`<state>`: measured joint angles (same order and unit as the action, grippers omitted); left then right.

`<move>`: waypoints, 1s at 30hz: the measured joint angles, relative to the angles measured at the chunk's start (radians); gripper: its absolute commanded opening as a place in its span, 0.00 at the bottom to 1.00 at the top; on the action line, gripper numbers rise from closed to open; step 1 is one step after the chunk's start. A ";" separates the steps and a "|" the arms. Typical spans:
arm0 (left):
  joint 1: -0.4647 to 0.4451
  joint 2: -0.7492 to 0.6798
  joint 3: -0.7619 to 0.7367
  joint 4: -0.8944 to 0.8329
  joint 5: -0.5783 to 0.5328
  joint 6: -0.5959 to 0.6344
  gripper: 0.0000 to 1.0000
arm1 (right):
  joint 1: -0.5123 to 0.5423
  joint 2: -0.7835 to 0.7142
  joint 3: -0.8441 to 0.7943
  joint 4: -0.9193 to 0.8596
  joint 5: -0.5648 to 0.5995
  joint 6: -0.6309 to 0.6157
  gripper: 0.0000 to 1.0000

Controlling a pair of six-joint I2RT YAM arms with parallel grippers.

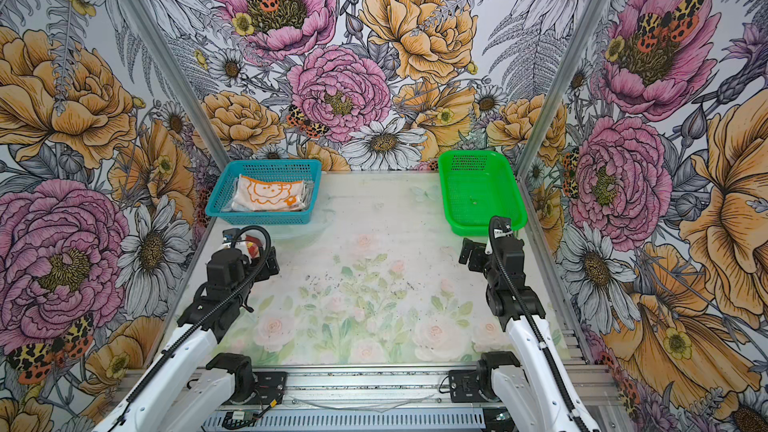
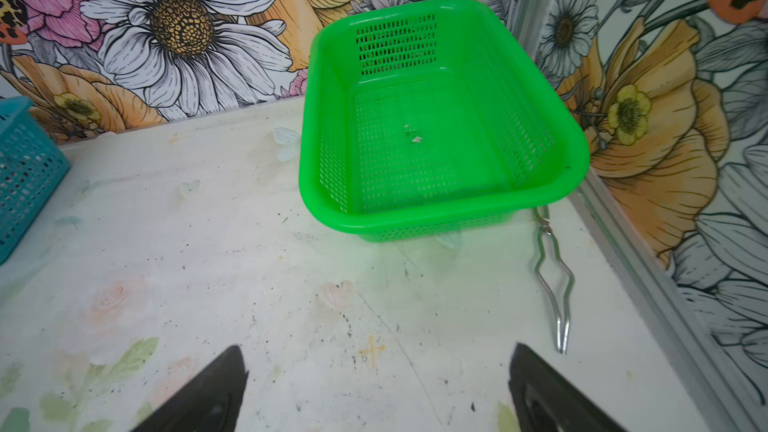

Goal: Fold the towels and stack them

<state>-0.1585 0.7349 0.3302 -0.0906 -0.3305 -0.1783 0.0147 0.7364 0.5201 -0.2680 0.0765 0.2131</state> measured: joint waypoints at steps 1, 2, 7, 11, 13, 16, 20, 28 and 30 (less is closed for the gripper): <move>-0.001 0.017 -0.058 0.092 -0.031 0.008 0.98 | -0.005 -0.019 -0.038 0.031 0.018 -0.016 0.99; 0.010 0.064 -0.106 0.193 -0.051 0.014 0.98 | -0.010 -0.031 -0.080 0.073 0.033 -0.029 0.99; 0.145 0.438 -0.167 0.675 -0.046 0.029 0.98 | -0.026 0.006 -0.318 0.406 0.051 -0.061 0.99; 0.231 0.595 -0.158 0.914 0.056 0.036 0.98 | -0.029 0.186 -0.402 0.644 0.047 -0.091 0.99; 0.256 0.666 -0.145 1.030 0.102 0.039 0.98 | -0.029 0.273 -0.402 0.772 0.033 -0.106 0.99; 0.253 0.808 -0.143 1.222 0.155 0.055 0.98 | -0.034 0.428 -0.401 1.007 0.006 -0.111 0.99; 0.248 0.851 -0.145 1.295 0.217 0.073 0.98 | -0.040 0.622 -0.390 1.238 -0.030 -0.126 0.99; 0.195 0.853 -0.176 1.431 0.213 0.113 0.98 | -0.054 0.807 -0.317 1.388 -0.048 -0.128 1.00; 0.179 0.853 -0.176 1.435 0.191 0.121 0.98 | -0.055 0.806 -0.290 1.386 -0.055 -0.128 0.99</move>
<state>0.0200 1.5883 0.1539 1.3441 -0.1398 -0.0574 -0.0406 1.5425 0.2302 1.1179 0.0212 0.0849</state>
